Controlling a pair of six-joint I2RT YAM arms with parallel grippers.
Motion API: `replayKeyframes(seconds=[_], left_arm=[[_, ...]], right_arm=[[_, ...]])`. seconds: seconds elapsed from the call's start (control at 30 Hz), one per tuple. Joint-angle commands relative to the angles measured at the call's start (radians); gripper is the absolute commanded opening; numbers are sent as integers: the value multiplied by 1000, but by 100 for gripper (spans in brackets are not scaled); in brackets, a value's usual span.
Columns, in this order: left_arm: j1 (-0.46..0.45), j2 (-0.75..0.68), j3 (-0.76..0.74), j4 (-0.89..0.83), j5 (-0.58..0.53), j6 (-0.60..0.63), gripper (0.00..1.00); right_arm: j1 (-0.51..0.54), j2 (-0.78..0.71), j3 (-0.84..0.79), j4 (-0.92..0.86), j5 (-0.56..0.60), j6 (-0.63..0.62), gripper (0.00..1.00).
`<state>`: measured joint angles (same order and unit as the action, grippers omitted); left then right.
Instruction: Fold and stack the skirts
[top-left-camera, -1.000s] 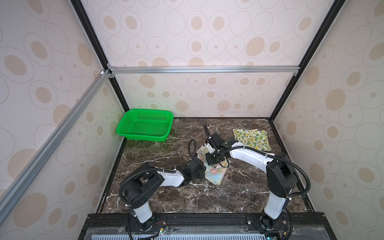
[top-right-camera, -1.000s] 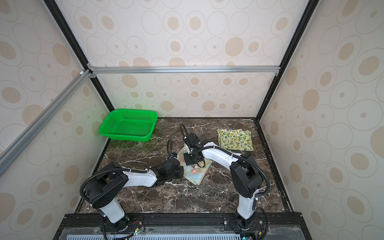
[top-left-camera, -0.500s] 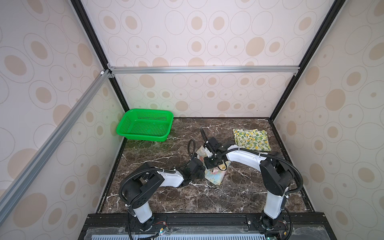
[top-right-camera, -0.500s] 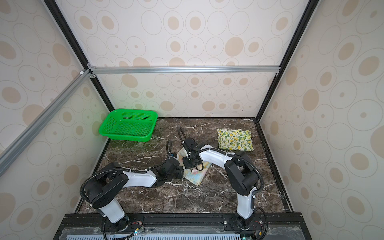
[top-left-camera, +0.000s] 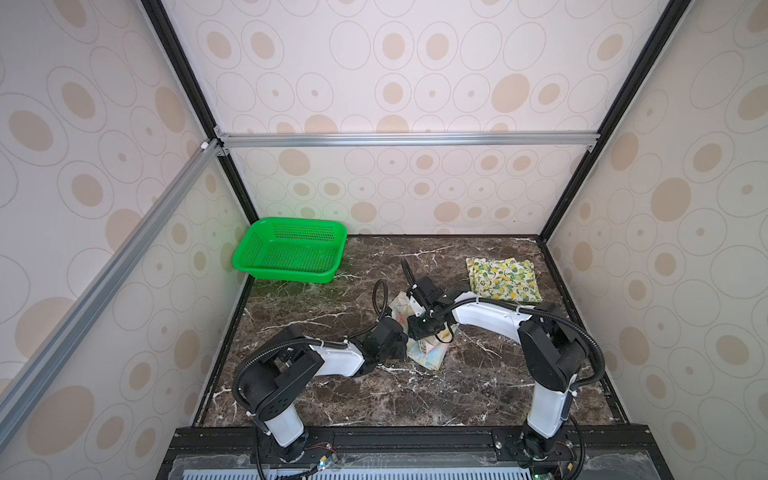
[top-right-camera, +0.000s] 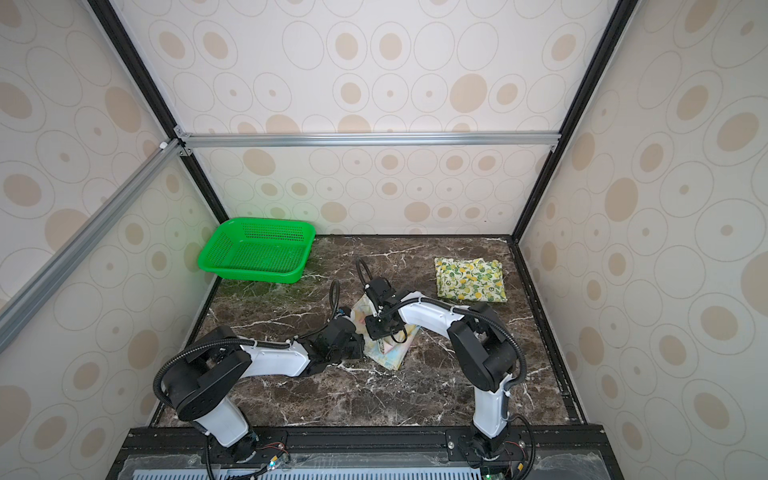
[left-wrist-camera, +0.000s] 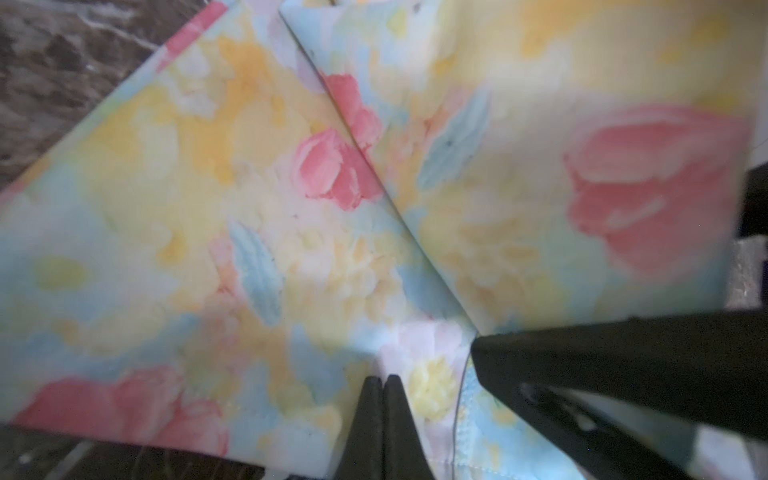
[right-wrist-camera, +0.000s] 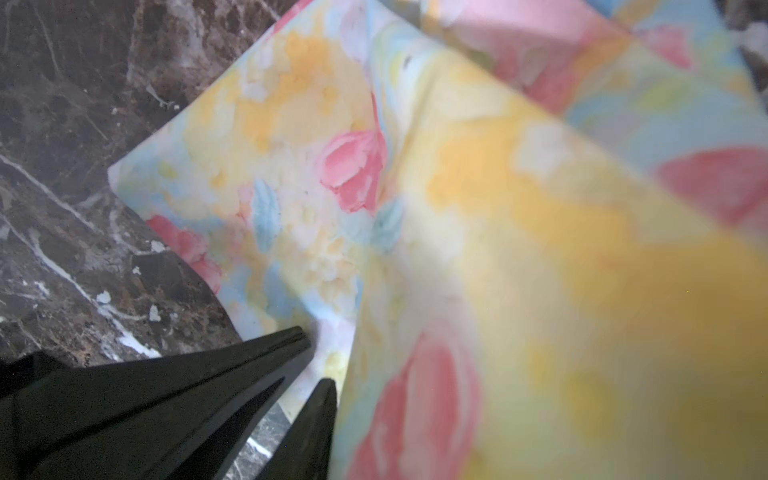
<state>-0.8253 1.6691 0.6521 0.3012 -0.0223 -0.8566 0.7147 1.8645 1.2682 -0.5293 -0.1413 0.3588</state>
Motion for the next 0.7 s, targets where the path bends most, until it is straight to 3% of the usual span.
replayKeyframes(seconds=[0.0,0.67], left_arm=[[9,-25,-12,-55,-22,-9,0],[28,-268,-37,-253,-158,27,0]], right_arm=[[9,-1,-11,11,-21,17,43],[2,-122,5,24,-127,94,51]])
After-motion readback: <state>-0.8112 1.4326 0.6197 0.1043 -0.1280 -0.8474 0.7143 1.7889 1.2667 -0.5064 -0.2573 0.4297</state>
